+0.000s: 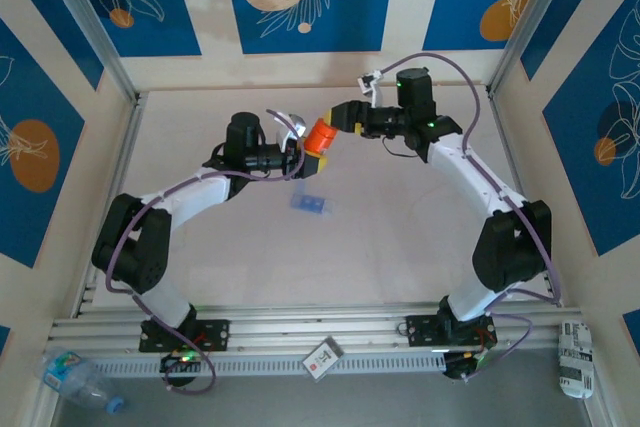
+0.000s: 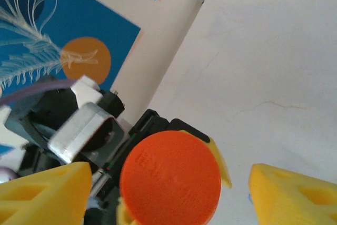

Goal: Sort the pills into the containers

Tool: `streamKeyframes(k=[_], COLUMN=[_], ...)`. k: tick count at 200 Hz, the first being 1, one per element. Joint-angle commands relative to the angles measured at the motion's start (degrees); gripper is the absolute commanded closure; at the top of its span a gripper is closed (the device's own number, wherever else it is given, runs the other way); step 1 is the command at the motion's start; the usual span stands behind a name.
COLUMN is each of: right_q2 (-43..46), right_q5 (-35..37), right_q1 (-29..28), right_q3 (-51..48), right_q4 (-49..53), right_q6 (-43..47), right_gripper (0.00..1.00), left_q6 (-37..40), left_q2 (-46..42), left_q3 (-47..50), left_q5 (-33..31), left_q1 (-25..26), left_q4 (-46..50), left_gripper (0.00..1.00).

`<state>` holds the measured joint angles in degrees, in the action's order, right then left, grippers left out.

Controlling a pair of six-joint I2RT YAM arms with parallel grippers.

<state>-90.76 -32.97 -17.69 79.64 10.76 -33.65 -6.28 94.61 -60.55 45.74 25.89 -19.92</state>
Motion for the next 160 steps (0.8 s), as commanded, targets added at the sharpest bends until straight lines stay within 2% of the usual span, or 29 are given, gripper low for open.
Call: streamKeyframes(k=[1, 42, 113, 136, 160], right_q2=[2.7, 0.1, -5.1, -5.9, -6.3], right_q5=[4.1, 10.8, 13.9, 13.7, 13.6], right_q1=[0.8, -1.3, -6.4, -7.1, -7.2], right_q3=[0.6, 3.0, 6.9, 7.6, 7.7], right_q4=[3.1, 9.8, 12.1, 12.2, 12.2], right_q6=[-6.6, -13.7, -13.4, -13.4, -13.5], right_gripper=[0.17, 0.14, 0.14, 0.18, 0.29], left_q6=[6.5, 13.6, 16.5, 16.6, 16.4], left_q2=[-2.5, -4.0, -4.0, -3.9, -3.9], left_q3=[-1.3, -0.8, -0.6, -0.6, -0.3], left_q5=[-7.7, -15.8, -16.8, -16.9, -16.8], left_q1=[0.1, 1.5, 2.7, 2.9, 3.0], left_q4=[4.1, 6.9, 8.6, 8.6, 8.2], left_gripper=[1.00, 1.00, 1.00, 1.00, 1.00])
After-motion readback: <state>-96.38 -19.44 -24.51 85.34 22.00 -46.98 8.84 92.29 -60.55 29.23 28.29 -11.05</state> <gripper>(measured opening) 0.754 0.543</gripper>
